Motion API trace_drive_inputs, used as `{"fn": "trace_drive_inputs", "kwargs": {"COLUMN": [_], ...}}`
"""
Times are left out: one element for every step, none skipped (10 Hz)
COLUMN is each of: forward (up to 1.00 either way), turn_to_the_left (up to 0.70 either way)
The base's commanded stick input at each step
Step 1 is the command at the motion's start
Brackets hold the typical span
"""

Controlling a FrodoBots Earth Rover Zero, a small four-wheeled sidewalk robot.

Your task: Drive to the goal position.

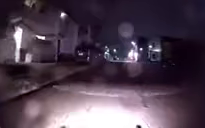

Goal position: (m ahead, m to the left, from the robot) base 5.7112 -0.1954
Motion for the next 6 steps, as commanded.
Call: {"fn": "trace_drive_inputs", "kwargs": {"forward": [0.7,0.7,0.7,0.7,0.7,0.7], "turn_to_the_left": [-0.26,-0.18,-0.1,-0.01,0.0,0.0]}}
